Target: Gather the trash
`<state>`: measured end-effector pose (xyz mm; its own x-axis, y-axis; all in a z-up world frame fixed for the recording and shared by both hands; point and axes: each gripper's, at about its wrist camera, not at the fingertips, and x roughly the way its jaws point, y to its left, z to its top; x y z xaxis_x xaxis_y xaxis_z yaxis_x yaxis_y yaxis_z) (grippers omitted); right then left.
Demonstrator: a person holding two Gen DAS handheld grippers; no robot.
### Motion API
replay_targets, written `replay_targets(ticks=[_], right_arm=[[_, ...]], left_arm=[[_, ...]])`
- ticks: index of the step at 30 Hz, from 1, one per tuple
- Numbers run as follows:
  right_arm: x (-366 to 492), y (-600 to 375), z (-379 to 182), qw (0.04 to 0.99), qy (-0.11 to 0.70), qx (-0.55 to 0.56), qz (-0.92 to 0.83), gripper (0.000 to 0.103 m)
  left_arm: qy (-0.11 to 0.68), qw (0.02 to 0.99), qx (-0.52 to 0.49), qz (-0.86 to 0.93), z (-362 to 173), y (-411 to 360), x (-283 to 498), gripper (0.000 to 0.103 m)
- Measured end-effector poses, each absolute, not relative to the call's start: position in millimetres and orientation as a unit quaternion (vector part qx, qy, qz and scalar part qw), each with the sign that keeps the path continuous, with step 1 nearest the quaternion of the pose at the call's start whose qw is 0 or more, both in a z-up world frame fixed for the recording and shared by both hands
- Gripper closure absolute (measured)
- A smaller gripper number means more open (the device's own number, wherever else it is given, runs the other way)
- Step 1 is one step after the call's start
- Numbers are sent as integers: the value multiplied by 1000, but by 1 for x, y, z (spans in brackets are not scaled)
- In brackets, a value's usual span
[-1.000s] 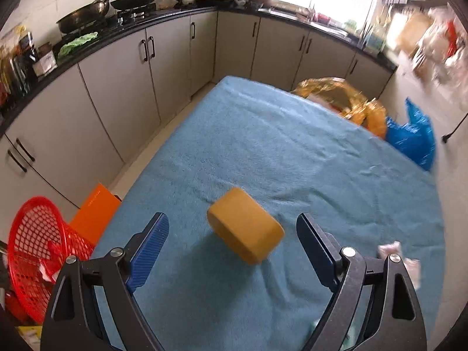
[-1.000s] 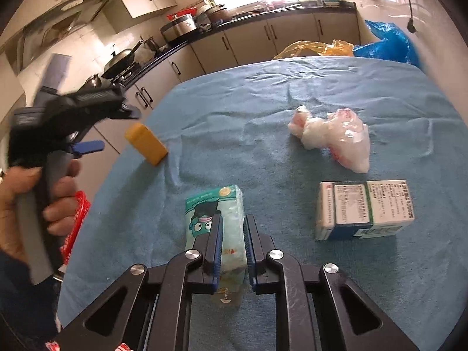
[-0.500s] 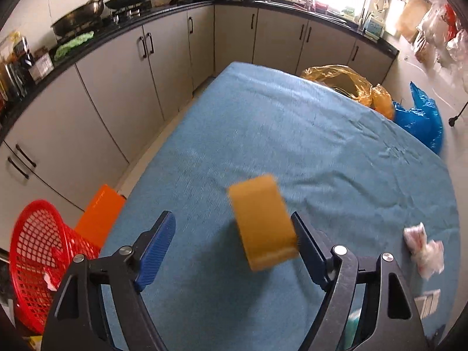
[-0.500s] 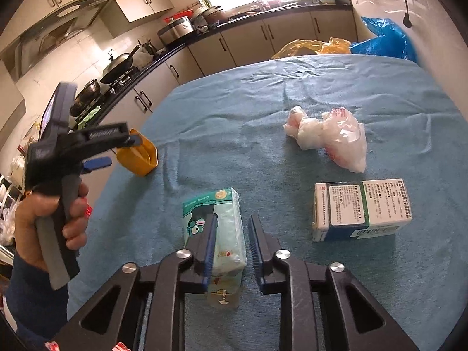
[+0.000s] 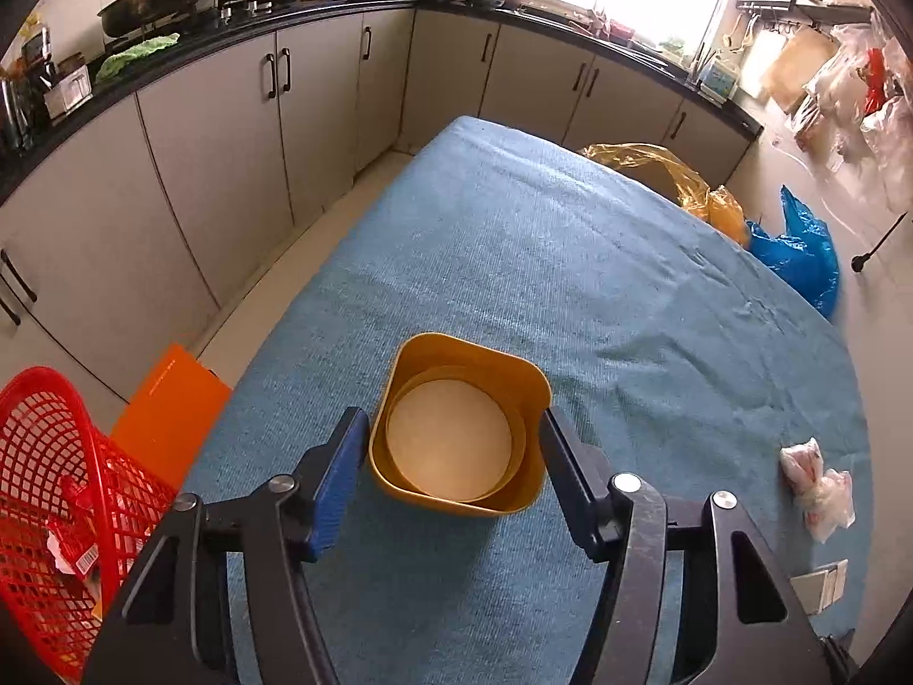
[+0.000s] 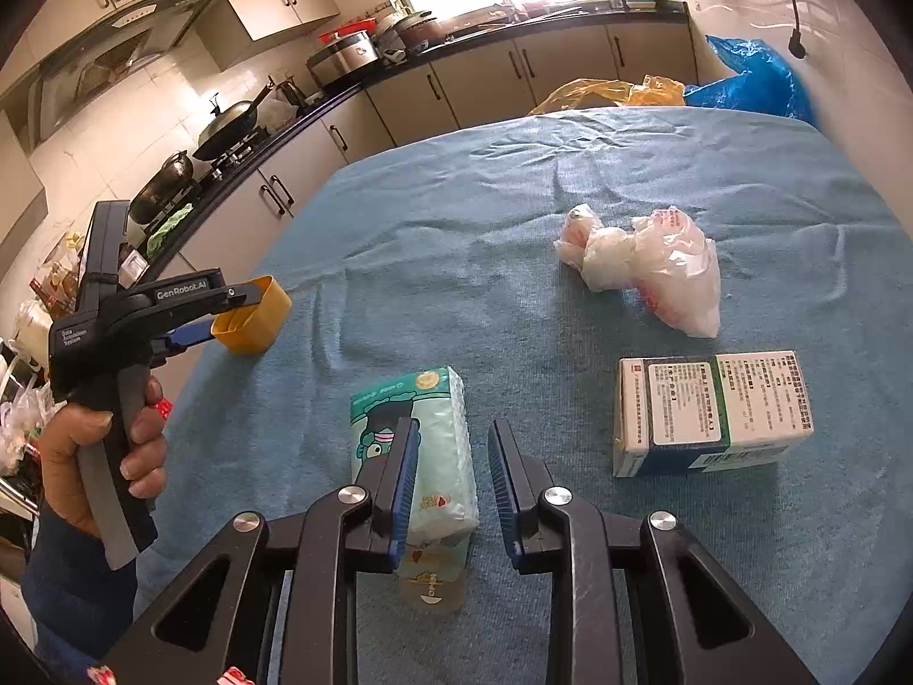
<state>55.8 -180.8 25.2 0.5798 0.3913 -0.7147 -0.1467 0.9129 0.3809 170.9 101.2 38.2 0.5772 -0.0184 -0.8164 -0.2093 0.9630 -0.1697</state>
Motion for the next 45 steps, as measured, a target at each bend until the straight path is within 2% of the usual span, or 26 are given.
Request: replay_targets(ticks=[1,2,3,10,11,13,14,16,18,22,23,25,28,29,31,33,35,45], right_arm=[[56,-181,25,877,432,141,154,76],[56,-180,25,877,433,141,154,76],[55,-180,25,877,432,141,154,76],[54,-177,24,877,431,137,160,76],[54,-176,24,877,432,135,161,76],[55,-174,23,877,434,129,162,76],[55,-173,22,876,436,126,162,76],[55,-170,20,874,441,122,166,74],[53,-163,21,877,437,107,170,59],[46,-145,23,888,422,64,172,51],[45,-140,23,890,420,52,169,45],[45,-132,20,894,416,27,161,43],[47,-123,12,894,424,-5,146,45],[48,-122,9,890,431,-9,146,51],[48,-122,10,892,428,-10,144,55],[47,-126,10,890,431,-4,148,65],[46,-129,11,891,428,3,148,70],[16,-134,44,922,351,19,160,72]], left_arm=[[457,879,-126,55,38,102,172,46],[462,876,-128,56,37,104,173,56],[467,872,-133,55,35,106,174,60],[476,867,-132,62,23,111,178,65],[476,867,-127,67,23,110,178,76],[473,869,-120,82,24,107,178,92],[473,869,-111,91,25,105,176,94],[468,872,-104,100,28,104,171,95],[460,877,-95,100,32,101,160,95],[445,887,-90,90,41,97,135,95],[441,888,-89,89,43,97,128,95],[433,893,-85,85,46,95,116,95],[424,898,-87,80,48,97,103,95],[423,898,-89,79,48,98,97,95],[420,899,-94,76,48,99,88,95],[416,901,-98,74,47,101,80,95],[409,905,-95,73,48,99,70,95],[374,922,-70,72,53,84,31,95]])
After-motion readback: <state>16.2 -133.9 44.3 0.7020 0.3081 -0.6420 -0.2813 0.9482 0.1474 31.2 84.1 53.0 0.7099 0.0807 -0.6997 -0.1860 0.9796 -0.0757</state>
